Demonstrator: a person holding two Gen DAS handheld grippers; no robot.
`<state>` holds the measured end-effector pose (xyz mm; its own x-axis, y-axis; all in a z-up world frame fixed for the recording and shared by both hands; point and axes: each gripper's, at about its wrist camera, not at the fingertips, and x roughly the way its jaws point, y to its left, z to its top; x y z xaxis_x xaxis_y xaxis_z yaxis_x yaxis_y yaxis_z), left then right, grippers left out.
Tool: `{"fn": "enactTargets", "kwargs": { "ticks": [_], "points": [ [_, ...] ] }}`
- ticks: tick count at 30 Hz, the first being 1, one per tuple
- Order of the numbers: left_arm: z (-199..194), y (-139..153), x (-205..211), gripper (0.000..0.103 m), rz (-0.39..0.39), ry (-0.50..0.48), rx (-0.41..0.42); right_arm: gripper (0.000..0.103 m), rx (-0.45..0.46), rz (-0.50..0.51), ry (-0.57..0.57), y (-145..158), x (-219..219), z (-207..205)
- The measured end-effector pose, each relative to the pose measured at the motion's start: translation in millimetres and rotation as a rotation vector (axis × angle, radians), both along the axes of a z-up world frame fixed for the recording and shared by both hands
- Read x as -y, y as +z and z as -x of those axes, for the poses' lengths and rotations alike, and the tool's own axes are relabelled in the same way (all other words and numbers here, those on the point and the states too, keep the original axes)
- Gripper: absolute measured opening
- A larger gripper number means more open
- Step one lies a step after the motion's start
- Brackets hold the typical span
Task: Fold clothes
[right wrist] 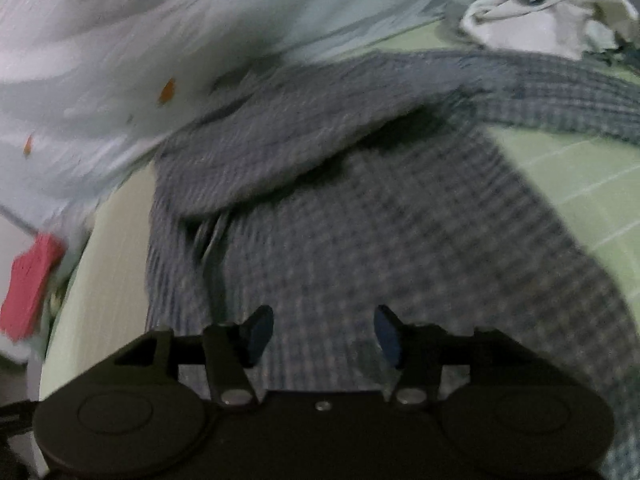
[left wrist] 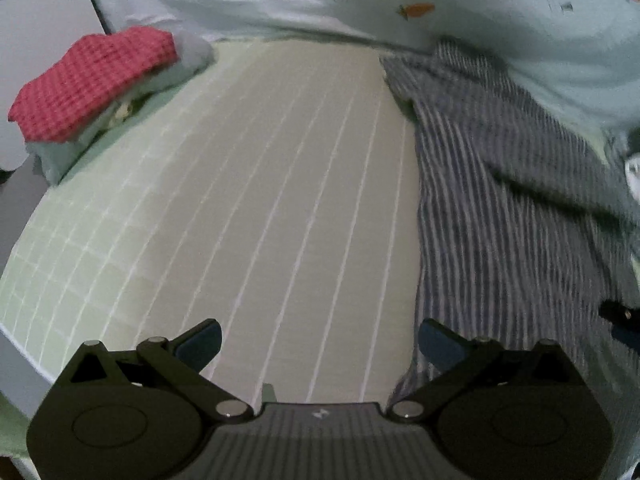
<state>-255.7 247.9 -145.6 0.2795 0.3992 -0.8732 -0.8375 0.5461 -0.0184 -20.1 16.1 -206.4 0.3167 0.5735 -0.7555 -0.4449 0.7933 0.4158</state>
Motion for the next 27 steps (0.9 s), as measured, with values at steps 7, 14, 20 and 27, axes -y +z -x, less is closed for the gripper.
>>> {"fn": "enactTargets", "kwargs": {
  "ticks": [7, 14, 20, 27],
  "points": [
    [-53.8, 7.1, -47.6, 0.103, -0.007, -0.013, 0.055, 0.062, 0.034, -0.018, -0.145, 1.2, 19.4, -62.7],
    [-125.2, -2.6, -99.7, 0.103, -0.031, -0.05, 0.056, 0.072, 0.1, 0.02, -0.279, -6.2, 14.6, -165.9],
    [-183.1, -34.9, -143.5, 0.103, -0.013, -0.034, 0.009, 0.076, 0.119, 0.142, -0.3, -31.2, -9.7, -237.6],
    [-212.2, -62.0, -154.9, 0.103, 0.026, -0.038, -0.014, 0.019, 0.2, 0.169, -0.154, -45.0, -31.7, -254.2]
  ]
}}
